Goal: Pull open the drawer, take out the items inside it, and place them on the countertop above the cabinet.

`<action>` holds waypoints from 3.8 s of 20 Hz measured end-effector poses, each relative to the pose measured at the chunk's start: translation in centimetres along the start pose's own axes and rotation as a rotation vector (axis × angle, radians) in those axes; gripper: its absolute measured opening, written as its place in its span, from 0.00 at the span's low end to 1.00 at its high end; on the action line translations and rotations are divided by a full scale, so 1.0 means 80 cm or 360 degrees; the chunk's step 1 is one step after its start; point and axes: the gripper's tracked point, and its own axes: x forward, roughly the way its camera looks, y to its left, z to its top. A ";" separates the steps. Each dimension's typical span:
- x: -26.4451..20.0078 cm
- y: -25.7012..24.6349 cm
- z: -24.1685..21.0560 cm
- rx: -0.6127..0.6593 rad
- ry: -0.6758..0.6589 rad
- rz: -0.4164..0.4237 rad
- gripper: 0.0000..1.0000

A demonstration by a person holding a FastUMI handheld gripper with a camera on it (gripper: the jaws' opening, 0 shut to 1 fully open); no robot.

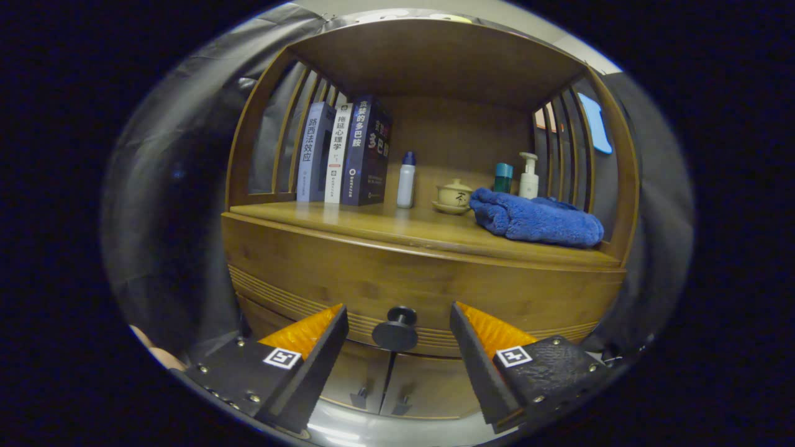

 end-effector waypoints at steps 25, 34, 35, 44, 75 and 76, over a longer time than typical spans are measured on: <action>0.030 -0.007 -0.028 0.0211 0.0145 -0.0250 0.32; -0.010 -0.004 -0.037 0.0251 0.0157 -0.0248 0.32; -0.018 -0.003 -0.038 0.0246 0.0159 -0.0247 0.32; -0.094 0.005 -0.052 0.0227 0.0206 -0.0217 0.32; -0.213 0.037 -0.082 0.0140 0.0359 -0.0114 0.32; -0.211 0.037 -0.083 0.0104 0.0374 -0.0104 0.32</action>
